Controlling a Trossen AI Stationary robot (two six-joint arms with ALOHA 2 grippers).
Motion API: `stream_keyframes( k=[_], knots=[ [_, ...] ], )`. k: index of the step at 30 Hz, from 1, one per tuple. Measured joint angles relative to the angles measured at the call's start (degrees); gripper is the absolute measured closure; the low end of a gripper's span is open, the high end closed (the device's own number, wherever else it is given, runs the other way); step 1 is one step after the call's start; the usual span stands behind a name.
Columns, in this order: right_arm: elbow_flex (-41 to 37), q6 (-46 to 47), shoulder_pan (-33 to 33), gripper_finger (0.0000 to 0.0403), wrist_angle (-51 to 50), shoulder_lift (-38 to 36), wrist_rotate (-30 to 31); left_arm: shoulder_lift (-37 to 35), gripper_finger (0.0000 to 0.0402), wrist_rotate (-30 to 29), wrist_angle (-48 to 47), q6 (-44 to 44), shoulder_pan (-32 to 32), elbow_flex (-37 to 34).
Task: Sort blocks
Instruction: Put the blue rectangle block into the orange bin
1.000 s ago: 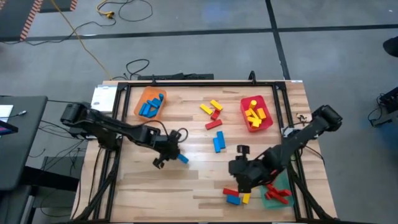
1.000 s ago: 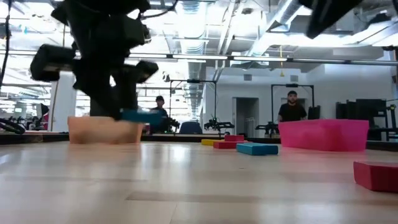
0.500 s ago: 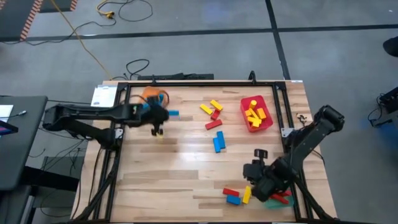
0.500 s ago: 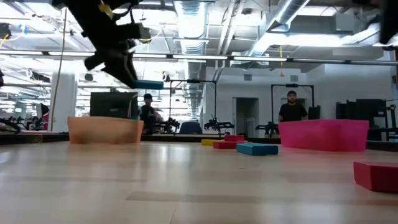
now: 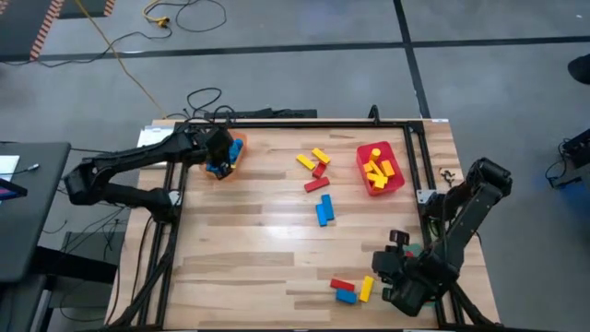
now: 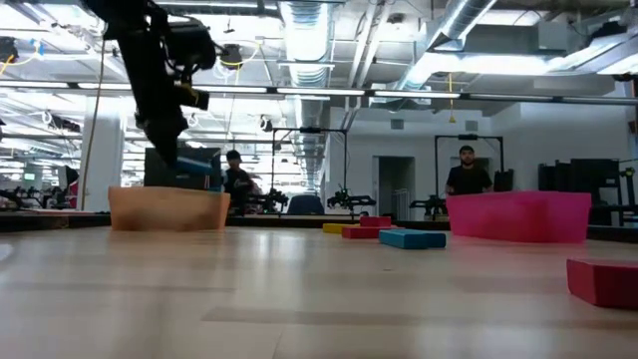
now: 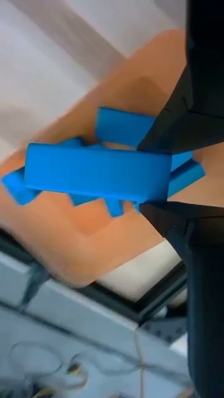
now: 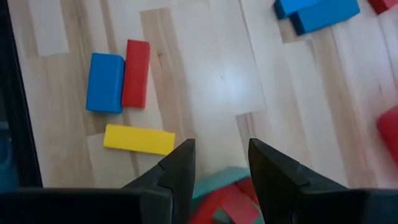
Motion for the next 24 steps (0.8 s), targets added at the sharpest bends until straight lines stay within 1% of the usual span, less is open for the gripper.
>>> stream_keyframes(
  k=[3, 9, 11, 18, 24],
  knots=[
    [0.0, 2.1, 1.1, 0.0240, -1.2, 0.0, 0.1, 0.0, 0.0300, 2.6, -0.3, 0.0, 1.9, -0.9],
    [0.0, 3.3, 2.1, 0.0240, -1.6, 0.0, 2.1, 0.0, 0.0285, 3.3, -0.7, 0.4, 3.9, -1.8],
    [0.0, 3.3, 2.1, 0.0240, -1.6, 0.0, 2.7, 0.0, 0.0284, 4.7, -0.6, 1.0, 4.0, -1.8],
    [0.0, 4.2, 2.1, 0.0240, -1.8, 0.0, 2.8, 0.0, 0.0286, 4.9, -0.6, 1.6, 4.1, -1.8],
    [0.0, 5.7, 2.1, 0.0240, -1.6, 0.0, 2.8, 0.0, 0.0272, 4.9, -0.6, 2.2, 4.1, -1.8]
  ],
)
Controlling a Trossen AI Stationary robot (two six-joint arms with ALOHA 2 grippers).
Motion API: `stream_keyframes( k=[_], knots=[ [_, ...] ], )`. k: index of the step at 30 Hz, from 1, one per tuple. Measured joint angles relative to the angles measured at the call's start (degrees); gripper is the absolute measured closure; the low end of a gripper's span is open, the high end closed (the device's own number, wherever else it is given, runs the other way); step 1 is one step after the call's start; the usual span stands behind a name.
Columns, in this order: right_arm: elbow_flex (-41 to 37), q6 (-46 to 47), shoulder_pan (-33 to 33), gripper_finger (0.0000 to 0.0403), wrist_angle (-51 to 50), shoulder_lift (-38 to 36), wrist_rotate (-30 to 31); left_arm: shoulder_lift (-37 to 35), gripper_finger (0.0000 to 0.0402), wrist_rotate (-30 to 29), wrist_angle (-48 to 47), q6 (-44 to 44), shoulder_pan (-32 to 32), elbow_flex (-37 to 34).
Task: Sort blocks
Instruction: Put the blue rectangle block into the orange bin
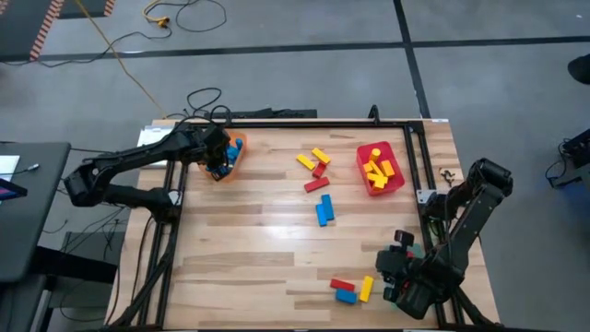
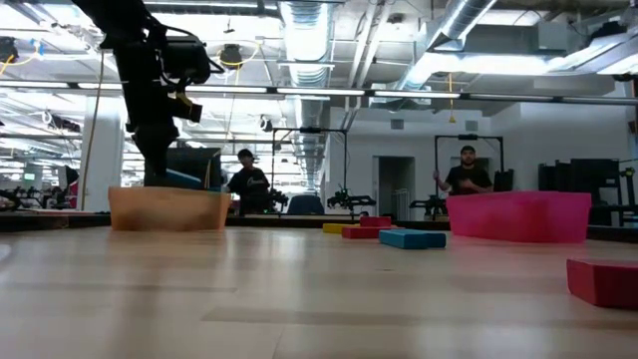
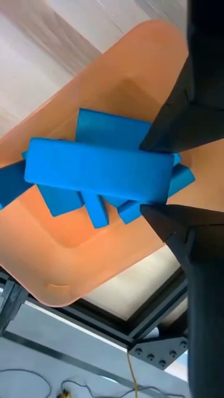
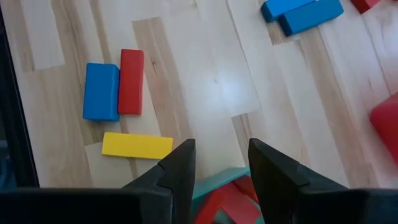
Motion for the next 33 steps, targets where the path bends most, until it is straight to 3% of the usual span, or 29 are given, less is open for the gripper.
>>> stream_keyframes(
  k=[17, 26, 33],
  knots=[
    [0.0, 0.0, 0.3, 0.0240, -0.5, 0.0, 0.0, 0.0, 0.0142, 0.0, -0.2, 0.9, 0.0, 0.5],
    [0.0, -0.5, 0.2, 0.0240, -1.9, 0.0, 2.2, -2.3, 0.0137, 0.1, -0.3, 0.8, -2.4, 4.3],
    [0.0, -4.1, 0.1, 0.0240, -2.6, 0.0, 8.8, -6.1, 0.0137, 3.7, 0.7, 0.6, -9.0, 7.9]
  ],
)
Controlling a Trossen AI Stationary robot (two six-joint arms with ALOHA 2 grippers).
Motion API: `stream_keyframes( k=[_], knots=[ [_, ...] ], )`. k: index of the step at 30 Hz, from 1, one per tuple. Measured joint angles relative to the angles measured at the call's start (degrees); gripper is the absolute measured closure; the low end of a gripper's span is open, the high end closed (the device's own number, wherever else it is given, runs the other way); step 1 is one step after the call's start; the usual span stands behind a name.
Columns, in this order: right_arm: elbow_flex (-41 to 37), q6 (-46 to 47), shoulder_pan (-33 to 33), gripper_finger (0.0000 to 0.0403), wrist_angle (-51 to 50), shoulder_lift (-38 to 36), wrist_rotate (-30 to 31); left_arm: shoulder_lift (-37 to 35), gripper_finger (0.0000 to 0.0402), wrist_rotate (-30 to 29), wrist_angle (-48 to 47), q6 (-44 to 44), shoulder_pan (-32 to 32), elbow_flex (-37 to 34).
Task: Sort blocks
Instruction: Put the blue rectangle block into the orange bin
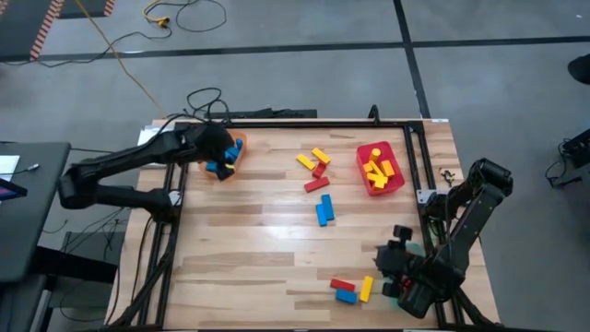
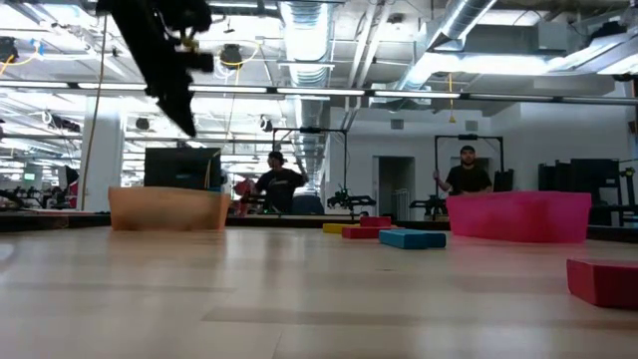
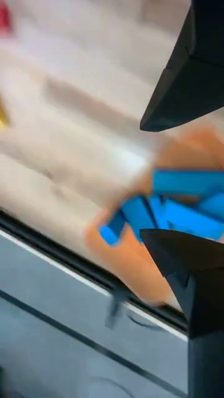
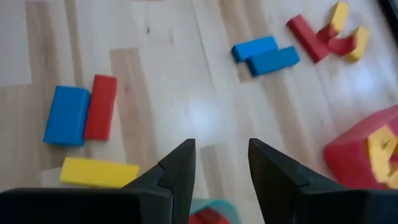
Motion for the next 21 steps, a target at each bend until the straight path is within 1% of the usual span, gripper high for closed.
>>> stream_keyframes(
  k=[3, 11, 16, 21],
  knots=[
    [0.0, -1.7, -0.6, 0.0240, 0.0, -0.4, 2.0, -1.3, 0.0137, 1.8, 1.5, -0.1, -3.7, 0.8],
    [0.0, -2.2, -1.5, 0.0240, -0.3, -4.7, 2.9, -2.5, 0.0137, 4.9, 6.1, -0.2, -14.3, 1.1],
    [0.0, -2.1, -1.5, 0.0240, -0.2, -8.0, 3.1, -2.5, 0.0137, 5.1, 9.1, 0.2, -20.3, 1.1],
    [0.0, -2.0, -1.0, 0.0240, 0.1, -9.8, 3.2, -2.5, 0.0137, 5.1, 11.9, 0.1, -24.7, 1.1]
  ],
)
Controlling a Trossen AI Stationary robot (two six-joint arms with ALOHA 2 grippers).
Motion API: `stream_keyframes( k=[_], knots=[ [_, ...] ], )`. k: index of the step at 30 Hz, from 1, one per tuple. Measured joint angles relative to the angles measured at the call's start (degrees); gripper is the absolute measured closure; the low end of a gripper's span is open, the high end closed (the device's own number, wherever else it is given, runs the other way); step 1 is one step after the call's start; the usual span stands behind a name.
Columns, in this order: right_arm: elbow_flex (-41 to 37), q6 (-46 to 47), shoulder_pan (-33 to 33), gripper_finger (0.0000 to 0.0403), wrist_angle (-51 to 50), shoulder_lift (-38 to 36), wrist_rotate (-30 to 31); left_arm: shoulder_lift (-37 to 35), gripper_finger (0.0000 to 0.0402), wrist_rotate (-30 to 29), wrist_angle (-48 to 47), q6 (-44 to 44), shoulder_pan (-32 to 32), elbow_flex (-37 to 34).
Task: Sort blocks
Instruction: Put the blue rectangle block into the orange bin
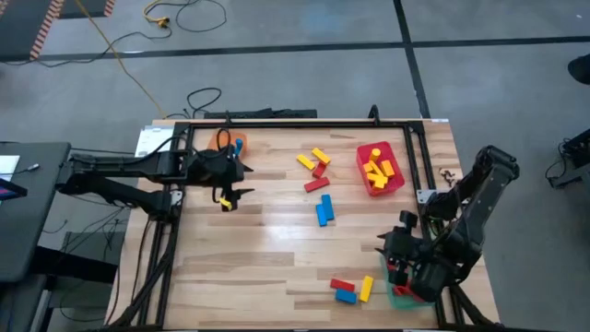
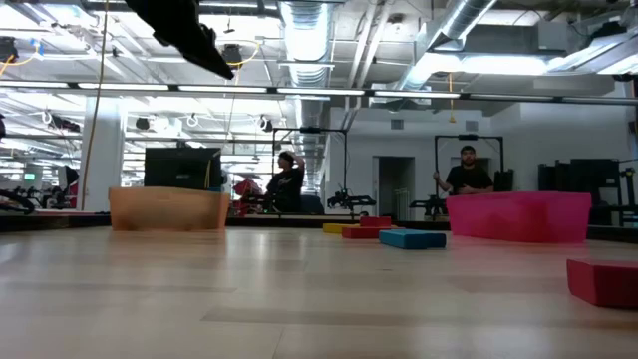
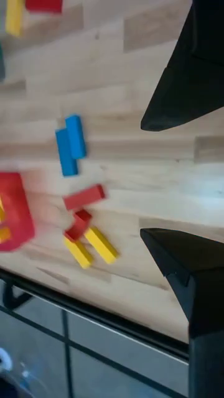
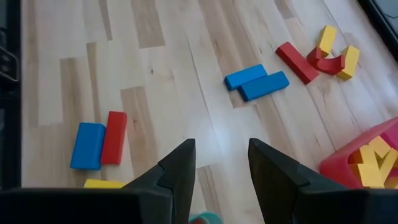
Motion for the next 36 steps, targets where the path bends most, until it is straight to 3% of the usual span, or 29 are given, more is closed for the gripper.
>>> stream_keyframes(
  k=[22, 36],
  knots=[
    [0.0, 1.9, 0.6, 0.0239, 0.2, -1.9, 0.0, 3.8, 0.0137, 0.0, 3.7, -0.2, -12.5, -0.4],
    [0.0, 6.1, -2.1, 0.0239, 1.0, -1.8, 0.2, 11.0, 0.0137, -1.3, 11.4, -0.1, -13.9, -0.4]
  ],
)
